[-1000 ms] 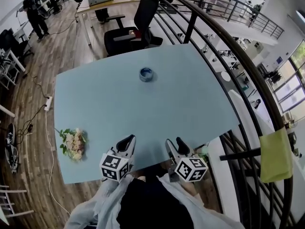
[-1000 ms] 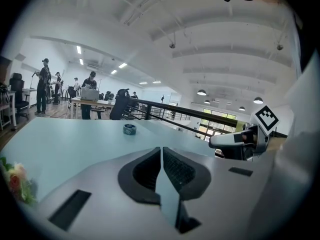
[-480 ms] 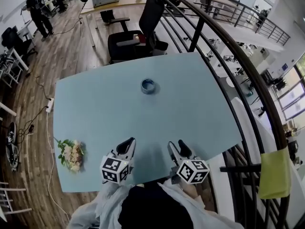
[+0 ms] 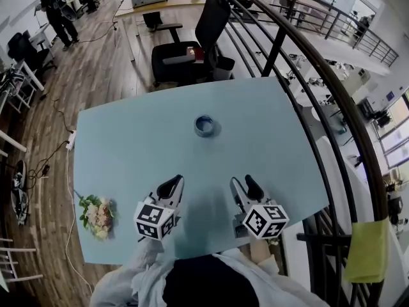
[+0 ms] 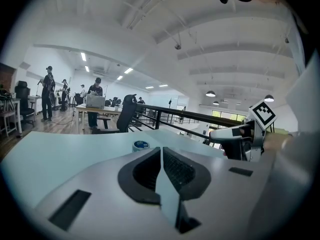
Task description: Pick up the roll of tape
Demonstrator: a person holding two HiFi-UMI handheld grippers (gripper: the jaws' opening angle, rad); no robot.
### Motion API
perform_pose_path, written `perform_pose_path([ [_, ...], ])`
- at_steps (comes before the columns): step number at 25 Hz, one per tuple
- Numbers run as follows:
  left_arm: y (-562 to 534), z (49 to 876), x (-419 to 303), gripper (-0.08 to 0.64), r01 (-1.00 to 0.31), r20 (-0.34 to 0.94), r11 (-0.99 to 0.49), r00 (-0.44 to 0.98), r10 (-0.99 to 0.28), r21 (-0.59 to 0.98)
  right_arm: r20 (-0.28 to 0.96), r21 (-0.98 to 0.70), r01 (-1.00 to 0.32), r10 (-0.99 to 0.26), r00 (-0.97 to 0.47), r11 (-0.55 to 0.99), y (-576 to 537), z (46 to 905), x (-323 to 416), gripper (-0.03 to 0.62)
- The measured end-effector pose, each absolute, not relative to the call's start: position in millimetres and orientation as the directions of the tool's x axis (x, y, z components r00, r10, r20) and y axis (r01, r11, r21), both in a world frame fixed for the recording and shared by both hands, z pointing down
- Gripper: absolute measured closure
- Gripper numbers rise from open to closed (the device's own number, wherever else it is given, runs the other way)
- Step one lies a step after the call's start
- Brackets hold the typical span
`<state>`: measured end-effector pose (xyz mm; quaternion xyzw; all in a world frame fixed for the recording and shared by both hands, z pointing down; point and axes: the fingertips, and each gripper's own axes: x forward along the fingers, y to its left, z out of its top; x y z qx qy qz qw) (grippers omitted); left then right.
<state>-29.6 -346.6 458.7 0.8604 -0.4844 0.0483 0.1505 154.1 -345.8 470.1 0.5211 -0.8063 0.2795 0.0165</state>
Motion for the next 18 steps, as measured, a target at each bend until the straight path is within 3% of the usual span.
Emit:
perform_pose_path([
  [18,-458.9,435.8,-48.4,0.531,-0.901,0.175,-0.398,0.425,-0.888,0.172,0.224,-0.375,-0.865,-0.872,-0.435,0.334,-494.2,436.6,150.0,0.347],
])
